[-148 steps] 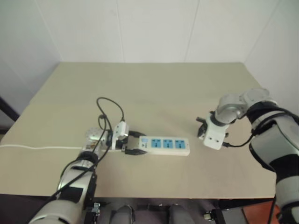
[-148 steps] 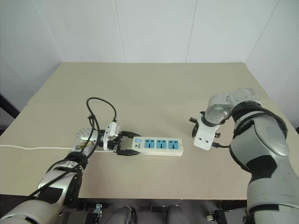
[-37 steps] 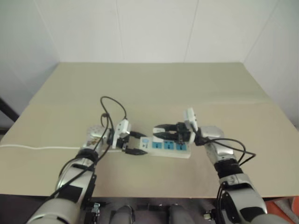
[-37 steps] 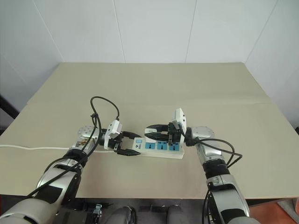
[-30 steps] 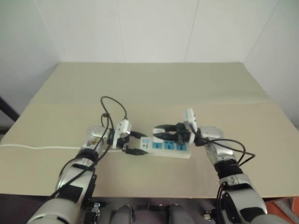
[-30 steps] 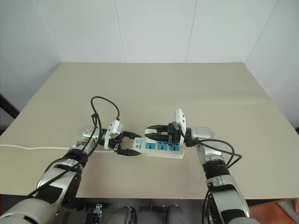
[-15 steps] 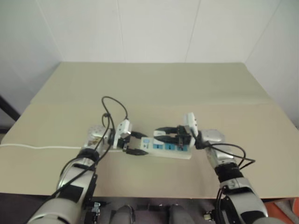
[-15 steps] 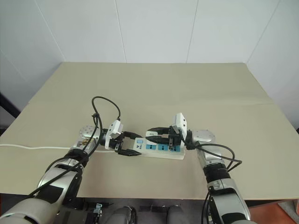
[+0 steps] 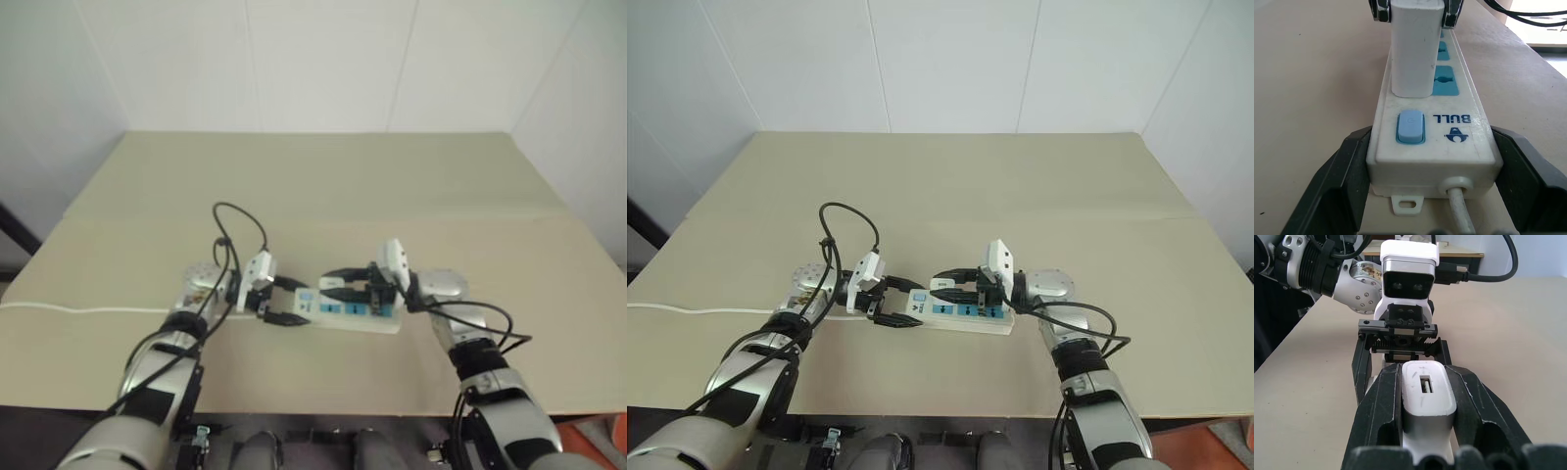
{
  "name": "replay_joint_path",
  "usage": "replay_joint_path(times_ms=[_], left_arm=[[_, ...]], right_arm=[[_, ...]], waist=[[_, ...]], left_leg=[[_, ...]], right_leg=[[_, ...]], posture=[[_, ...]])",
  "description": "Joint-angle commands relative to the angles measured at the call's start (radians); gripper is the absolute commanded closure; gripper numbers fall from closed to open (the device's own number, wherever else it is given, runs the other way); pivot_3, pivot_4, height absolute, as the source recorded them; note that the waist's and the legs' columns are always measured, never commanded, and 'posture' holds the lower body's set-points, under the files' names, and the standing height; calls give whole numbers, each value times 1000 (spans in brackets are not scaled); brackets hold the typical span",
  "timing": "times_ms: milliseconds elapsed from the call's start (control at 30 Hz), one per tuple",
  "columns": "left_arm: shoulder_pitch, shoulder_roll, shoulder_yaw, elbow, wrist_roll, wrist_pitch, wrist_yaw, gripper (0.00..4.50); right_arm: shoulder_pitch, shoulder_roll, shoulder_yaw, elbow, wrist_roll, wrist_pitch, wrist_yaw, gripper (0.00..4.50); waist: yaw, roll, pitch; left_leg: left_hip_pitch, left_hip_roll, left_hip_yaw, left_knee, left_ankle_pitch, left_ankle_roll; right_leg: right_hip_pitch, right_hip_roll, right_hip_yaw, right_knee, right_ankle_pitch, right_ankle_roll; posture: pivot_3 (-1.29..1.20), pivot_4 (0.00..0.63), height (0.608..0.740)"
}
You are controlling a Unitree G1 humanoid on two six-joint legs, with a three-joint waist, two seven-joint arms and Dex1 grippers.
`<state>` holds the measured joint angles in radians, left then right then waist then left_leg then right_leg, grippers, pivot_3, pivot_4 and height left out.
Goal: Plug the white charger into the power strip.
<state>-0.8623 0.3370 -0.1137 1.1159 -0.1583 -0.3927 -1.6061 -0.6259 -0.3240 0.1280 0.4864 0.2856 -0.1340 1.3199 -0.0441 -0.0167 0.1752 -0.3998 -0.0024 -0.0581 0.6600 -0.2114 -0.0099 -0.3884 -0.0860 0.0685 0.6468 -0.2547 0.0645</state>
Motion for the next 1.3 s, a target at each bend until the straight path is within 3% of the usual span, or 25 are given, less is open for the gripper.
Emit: replay_joint_path(times_ms=[33, 333, 667, 833, 900, 967, 1133, 1300], left_arm=[[-7, 1, 4, -3, -1, 2, -8, 1224], [-9, 4, 7, 2, 0, -1, -8, 1224], [-15, 4, 13, 9, 9, -6, -8, 1224], [-23, 2, 19, 17, 13, 16, -5, 1224], [-38, -4, 31, 21, -4, 66, -1, 482], [-44, -4, 33, 7, -33, 88, -6, 33], [-15, 23, 41, -104, -35, -35, -3, 33], [81, 165, 27, -402, -192, 61, -8, 33]], right_arm=[[28, -20, 44, 52, -72, -14, -5, 3365], [25, -11, 36, 56, -41, -1, -10, 3365], [29, -22, 10, 55, -10, -50, 46, 120], [23, -25, 5, 67, -19, -62, 37, 53], [20, -24, 6, 74, -22, -67, 34, 0], [19, -23, 10, 77, -31, -80, 28, 0], [31, -36, -3, 29, 5, -39, 46, 0], [84, -141, -88, -159, 82, 12, 32, 0]], waist=[[0, 0, 0], [0, -1, -1], [0, -3, -1], [0, -3, -1], [0, -3, -1], [-1, -3, -1], [0, -3, -1], [0, -2, 0]], left_leg=[[0, 0, 0, 0, 0, 0], [0, 0, 0, 0, 0, 0], [0, 0, 0, 0, 0, 0], [0, 0, 0, 0, 0, 0], [0, 0, 0, 0, 0, 0], [0, 0, 0, 0, 0, 0], [0, 0, 0, 0, 0, 0], [-3, 1, 0, 0, 0, 0]], right_leg=[[0, 0, 0, 0, 0, 0], [0, 0, 0, 0, 0, 0], [0, 0, 0, 0, 0, 0], [0, 0, 0, 0, 0, 0], [0, 0, 0, 0, 0, 0], [0, 0, 0, 0, 0, 0], [0, 0, 0, 0, 0, 0], [-3, 0, 0, 0, 0, 0]], posture=[[0, 150, 740], [0, 150, 740], [0, 150, 740], [0, 150, 740], [0, 150, 740], [0, 150, 740], [0, 150, 740], [0, 150, 740]])
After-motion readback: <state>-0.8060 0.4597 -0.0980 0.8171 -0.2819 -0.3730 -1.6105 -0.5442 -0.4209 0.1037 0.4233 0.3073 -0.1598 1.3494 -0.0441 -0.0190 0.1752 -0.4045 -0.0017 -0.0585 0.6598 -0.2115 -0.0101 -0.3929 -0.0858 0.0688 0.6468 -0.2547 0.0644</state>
